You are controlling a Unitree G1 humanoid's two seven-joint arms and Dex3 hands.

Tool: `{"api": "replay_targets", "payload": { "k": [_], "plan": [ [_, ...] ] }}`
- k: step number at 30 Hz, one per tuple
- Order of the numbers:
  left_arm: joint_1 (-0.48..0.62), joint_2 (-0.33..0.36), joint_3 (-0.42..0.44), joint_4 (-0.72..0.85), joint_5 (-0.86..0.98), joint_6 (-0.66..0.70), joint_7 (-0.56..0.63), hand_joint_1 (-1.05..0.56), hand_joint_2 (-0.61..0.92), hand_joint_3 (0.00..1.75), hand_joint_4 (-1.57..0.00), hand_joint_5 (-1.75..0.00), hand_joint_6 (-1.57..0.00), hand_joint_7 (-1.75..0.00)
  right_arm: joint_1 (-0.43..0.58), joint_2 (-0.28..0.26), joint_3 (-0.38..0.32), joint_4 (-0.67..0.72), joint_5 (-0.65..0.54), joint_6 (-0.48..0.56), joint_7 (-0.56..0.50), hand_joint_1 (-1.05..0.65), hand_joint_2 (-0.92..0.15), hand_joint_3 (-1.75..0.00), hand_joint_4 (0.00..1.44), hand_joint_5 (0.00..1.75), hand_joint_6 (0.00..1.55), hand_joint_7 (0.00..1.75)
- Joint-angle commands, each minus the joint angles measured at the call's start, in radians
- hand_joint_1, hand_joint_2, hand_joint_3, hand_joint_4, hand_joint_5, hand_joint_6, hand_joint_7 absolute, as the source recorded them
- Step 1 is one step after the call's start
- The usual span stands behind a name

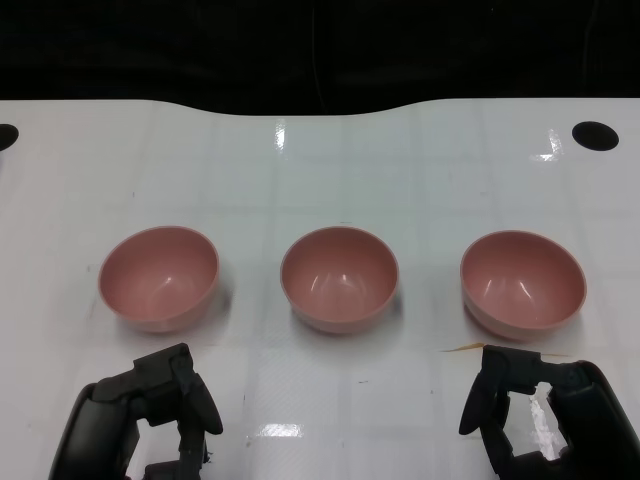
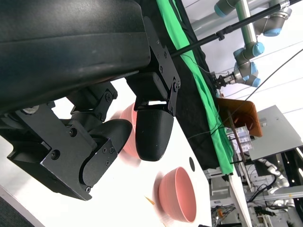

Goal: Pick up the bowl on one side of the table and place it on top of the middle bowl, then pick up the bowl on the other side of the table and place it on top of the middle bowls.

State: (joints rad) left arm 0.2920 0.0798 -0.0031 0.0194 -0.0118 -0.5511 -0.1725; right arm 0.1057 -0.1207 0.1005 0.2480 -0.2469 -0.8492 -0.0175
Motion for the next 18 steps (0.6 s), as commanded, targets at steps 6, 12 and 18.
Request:
{"api": "replay_targets", "payload": {
  "k": [6, 12, 18],
  "plan": [
    [0.006, 0.013, 0.005, -0.013, 0.0, 0.006, 0.002, -0.03, 0.31, 1.55, -0.93, -1.75, -0.85, -1.63, -0.006, -0.012, -0.005, 0.003, 0.003, -0.015, -0.003, -0.07, -0.07, -1.75, 0.98, 1.72, 0.93, 1.38],
    [0.006, 0.013, 0.006, -0.014, -0.001, 0.005, 0.002, -0.03, 0.31, 1.55, -0.93, -1.75, -0.85, -1.63, -0.002, -0.011, -0.004, -0.005, 0.0, -0.005, -0.003, -0.07, -0.07, -1.75, 0.98, 1.71, 0.93, 1.38],
    [0.005, 0.013, 0.006, -0.014, -0.001, 0.005, 0.002, -0.02, 0.31, 1.55, -0.94, -1.75, -0.85, -1.63, -0.002, -0.012, -0.008, -0.007, -0.008, -0.002, -0.008, -0.07, -0.08, -1.75, 0.98, 1.71, 0.92, 1.38]
  ]
}}
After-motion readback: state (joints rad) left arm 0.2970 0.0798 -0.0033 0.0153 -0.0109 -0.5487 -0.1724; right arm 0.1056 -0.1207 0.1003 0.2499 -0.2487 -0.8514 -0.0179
